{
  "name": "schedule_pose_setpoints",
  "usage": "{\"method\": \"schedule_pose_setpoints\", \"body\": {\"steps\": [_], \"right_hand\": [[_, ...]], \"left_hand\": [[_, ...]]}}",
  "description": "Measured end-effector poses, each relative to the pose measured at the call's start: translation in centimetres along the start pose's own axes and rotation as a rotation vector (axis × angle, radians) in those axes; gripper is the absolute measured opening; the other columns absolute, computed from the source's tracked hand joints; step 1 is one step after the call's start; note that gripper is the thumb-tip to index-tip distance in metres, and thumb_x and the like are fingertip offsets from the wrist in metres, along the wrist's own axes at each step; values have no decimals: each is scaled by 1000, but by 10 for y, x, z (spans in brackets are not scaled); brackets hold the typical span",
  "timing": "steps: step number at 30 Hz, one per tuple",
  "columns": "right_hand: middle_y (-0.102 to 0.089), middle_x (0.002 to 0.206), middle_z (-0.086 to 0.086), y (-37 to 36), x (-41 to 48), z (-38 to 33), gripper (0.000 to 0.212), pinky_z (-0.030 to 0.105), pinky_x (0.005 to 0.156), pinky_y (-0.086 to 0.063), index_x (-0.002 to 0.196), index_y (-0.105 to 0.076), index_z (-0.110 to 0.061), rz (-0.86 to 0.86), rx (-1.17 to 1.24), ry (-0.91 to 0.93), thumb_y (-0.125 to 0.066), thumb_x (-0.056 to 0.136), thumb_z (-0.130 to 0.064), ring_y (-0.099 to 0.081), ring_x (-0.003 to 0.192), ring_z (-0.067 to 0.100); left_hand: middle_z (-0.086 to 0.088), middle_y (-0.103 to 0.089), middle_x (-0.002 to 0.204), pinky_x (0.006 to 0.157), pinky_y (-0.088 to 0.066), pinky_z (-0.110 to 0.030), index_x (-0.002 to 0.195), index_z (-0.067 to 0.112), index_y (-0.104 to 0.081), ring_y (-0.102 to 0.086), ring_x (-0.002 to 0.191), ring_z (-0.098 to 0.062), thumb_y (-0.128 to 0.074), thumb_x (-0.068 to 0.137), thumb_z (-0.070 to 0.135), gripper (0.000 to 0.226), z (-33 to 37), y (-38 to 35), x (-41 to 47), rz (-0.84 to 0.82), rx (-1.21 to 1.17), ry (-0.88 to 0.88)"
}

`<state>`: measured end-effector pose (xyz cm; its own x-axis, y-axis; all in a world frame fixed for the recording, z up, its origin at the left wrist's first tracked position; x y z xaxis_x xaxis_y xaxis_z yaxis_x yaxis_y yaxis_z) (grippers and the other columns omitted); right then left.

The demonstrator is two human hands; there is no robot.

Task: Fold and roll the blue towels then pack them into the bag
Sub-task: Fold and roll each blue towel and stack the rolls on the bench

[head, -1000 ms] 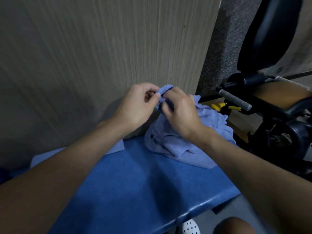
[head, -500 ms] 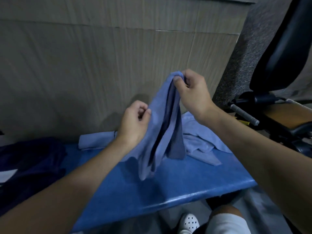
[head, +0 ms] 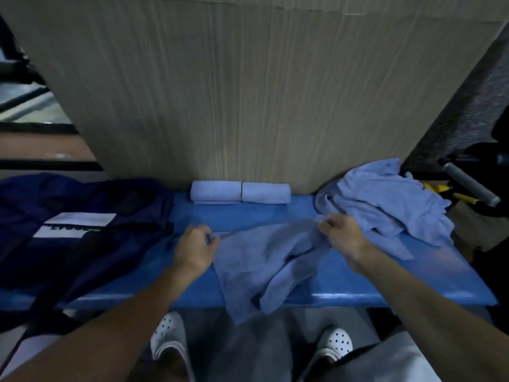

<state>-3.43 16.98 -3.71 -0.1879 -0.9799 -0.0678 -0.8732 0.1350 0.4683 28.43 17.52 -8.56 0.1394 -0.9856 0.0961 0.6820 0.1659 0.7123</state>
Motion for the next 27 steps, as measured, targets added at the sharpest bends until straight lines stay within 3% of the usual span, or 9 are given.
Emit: {"method": "schedule_pose_setpoints", "body": {"steps": [3,5,11,17,20,22,24,27], "right_hand": [[-28,62,10,4,1,13,37,31,54,-24,63,-35,-10,8,-23,-35,-52,96,-5,-29,58,20],[-29,62,11,5,2,15,34,30,54,-24,65,-37,-9,10,-18,-43,-52,96,-5,-29,58,20],[-40,65,12,6,9,22,26,36,60,-36,70,-51,-10,10,101,-98,-59,94,-16,-38,64,22],[-42,63,13,21,12,-2,31,34,60,-40,65,-50,-8,62,228,-64,-59,94,-14,-40,64,22],[-38,54,5,37,10,-26,36,26,50,-35,59,-44,-13,94,278,-19,-58,91,-4,-36,53,15],[-38,50,0,50,7,-46,35,23,46,-31,60,-44,-16,101,320,18,-60,86,0,-34,46,12],[-45,60,5,62,3,-65,24,28,52,-33,73,-53,-17,109,378,65,-56,85,3,-41,54,16],[-51,80,11,77,-7,-92,23,32,59,-37,101,-64,-9,75,425,102,-49,92,6,-44,73,23]], "left_hand": [[-2,-37,44,40,-27,-25,47,12,-36,-40,41,-13,-66,88,32,55,-25,-17,-12,-129,63,164],[0,-39,44,41,-27,-28,46,13,-36,-42,42,-11,-69,86,35,57,-25,-25,-14,-168,105,173],[3,-29,49,49,-27,-29,50,18,-28,-32,47,-11,-71,86,19,56,-2,-23,-3,-17,-115,79],[-6,-40,53,52,-30,-27,56,-5,-44,-39,53,-12,-73,87,22,50,39,22,22,105,-319,-44],[2,-51,54,53,-35,-24,59,0,-58,-44,54,-6,-74,86,26,41,70,66,34,180,-412,-85],[-4,-56,59,56,-38,-28,65,-3,-62,-46,58,-9,-74,86,31,41,89,97,39,232,-449,-124],[-10,-54,62,55,-39,-29,72,-9,-62,-45,59,-13,-73,87,32,45,107,126,39,269,-468,-158],[-8,-51,61,47,-34,-18,74,-10,-64,-40,50,-4,-69,90,28,42,132,160,32,310,-455,-194]]}}
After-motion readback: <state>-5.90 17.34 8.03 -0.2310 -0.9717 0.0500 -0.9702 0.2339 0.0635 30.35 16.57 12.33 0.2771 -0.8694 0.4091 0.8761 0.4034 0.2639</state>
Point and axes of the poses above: each hand's wrist, its own x-axis towards the middle knuckle, its own y-axis out of the back of the hand, z = x × y, the point moved 4 cm from there along x, towards the middle knuckle
